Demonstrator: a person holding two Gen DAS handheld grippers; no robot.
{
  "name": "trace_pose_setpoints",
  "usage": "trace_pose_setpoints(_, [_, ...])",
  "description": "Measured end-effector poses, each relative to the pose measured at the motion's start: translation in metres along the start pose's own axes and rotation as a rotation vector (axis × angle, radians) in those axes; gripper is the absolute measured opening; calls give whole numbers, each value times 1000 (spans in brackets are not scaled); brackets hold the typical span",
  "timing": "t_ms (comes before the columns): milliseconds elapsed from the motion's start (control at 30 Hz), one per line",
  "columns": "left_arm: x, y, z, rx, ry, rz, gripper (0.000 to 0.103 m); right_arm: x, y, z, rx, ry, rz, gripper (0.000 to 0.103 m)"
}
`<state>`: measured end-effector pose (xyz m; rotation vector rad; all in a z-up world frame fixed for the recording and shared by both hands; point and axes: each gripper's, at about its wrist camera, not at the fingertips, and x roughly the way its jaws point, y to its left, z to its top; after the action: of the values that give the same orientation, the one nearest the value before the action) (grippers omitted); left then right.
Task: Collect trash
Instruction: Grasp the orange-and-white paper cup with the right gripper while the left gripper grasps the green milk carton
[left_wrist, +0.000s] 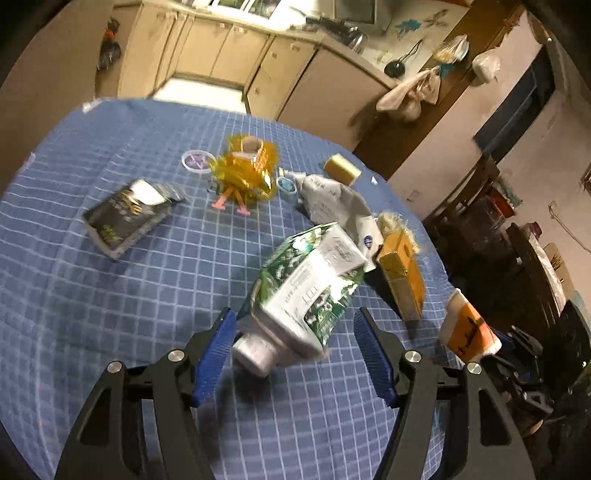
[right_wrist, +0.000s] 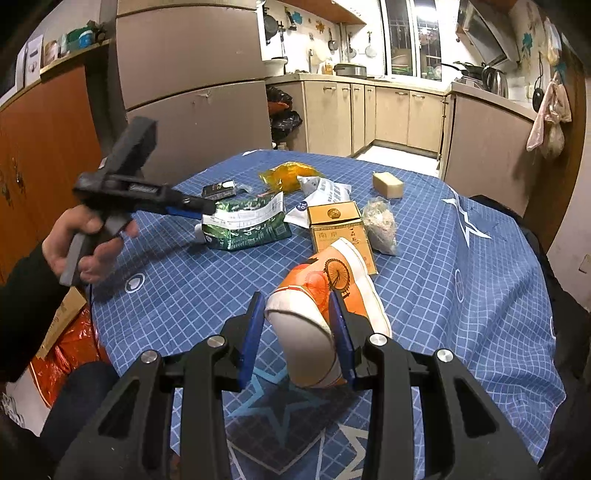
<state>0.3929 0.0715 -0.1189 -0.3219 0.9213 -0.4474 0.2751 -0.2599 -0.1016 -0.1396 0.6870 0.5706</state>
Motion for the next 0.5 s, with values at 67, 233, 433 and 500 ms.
trace_pose_setpoints(67, [-17,-6,1,46,-83,79,67,-3,-1,-1,11,-7,2,35])
trace_pose_setpoints(233, [-7,-23,17,277,-67,165,77,-12,-2,-7,32,-20,10,35])
trace_pose_setpoints(433, [16,-42,-6,533,1,213,77,-17,-1,-16,55,-22,29,35])
trace_pose_setpoints(500, [20,-50,-14,600,4,208,77,-16,0,-17,59,-21,32,35])
